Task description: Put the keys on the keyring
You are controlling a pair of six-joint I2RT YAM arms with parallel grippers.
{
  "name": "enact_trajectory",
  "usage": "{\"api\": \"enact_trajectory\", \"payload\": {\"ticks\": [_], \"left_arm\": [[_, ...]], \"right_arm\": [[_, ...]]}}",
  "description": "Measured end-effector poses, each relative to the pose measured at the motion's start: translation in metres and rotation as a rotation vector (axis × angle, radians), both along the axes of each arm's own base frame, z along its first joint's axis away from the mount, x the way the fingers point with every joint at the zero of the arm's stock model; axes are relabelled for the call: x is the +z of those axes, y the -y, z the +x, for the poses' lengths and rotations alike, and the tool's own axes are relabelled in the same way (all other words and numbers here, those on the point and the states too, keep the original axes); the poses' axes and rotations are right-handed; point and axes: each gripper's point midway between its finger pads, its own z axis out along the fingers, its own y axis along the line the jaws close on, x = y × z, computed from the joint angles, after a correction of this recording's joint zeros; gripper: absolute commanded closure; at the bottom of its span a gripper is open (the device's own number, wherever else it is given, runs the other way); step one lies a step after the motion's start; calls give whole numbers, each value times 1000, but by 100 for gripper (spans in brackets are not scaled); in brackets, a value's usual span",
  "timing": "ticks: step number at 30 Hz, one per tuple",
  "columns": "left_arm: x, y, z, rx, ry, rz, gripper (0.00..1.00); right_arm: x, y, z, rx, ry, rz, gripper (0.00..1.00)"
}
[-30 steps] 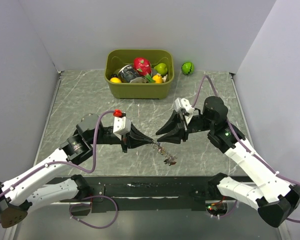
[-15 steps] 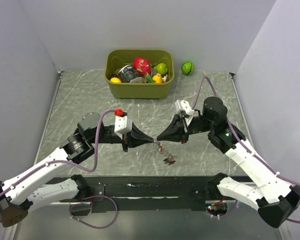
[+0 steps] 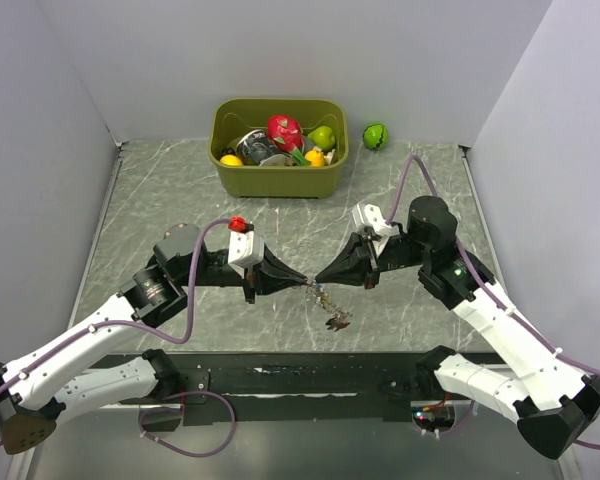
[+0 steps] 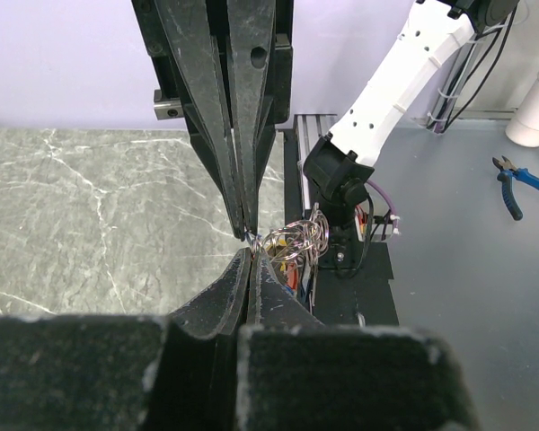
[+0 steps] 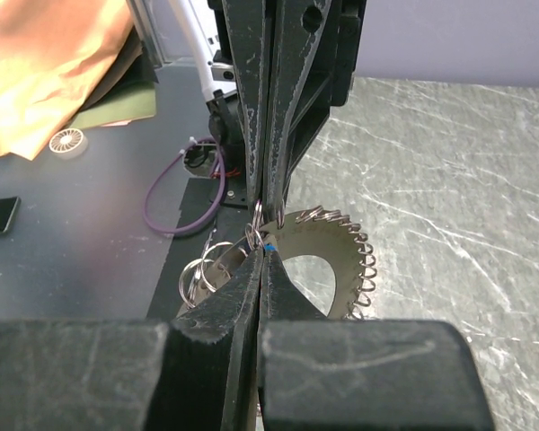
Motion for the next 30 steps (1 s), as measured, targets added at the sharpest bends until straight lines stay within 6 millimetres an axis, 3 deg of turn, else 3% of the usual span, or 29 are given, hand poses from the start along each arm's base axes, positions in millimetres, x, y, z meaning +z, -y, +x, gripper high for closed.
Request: {"api": "enact_trajectory", "payload": {"ticks": [2,5,6,10,17,23,30], "left_arm": [[1,0,0,0,2,-1,99],[1,-1,-1,-1,2,-1,99],[2,-2,-2,-2,2,-1,99],[6,-2,-3,-7,6,-4,99],[8,-2,-5,-18,8,-6,99],[11,-2,-6,-21,9,-6,99],[11,-1,-6,-28,3,1,99]], "right_arm": [[-2,0,0,0,-4,-3,100],[-5,0,0,0,-12,-8,75],[-5,0,0,-1,-10,-7,60],[0,3,-4,-5,13,7,43],[6,3,-7,18,30,30,42],[6,-1,-6,39,4,33,47],[7,-4,-5,59,-19,38,72]]}}
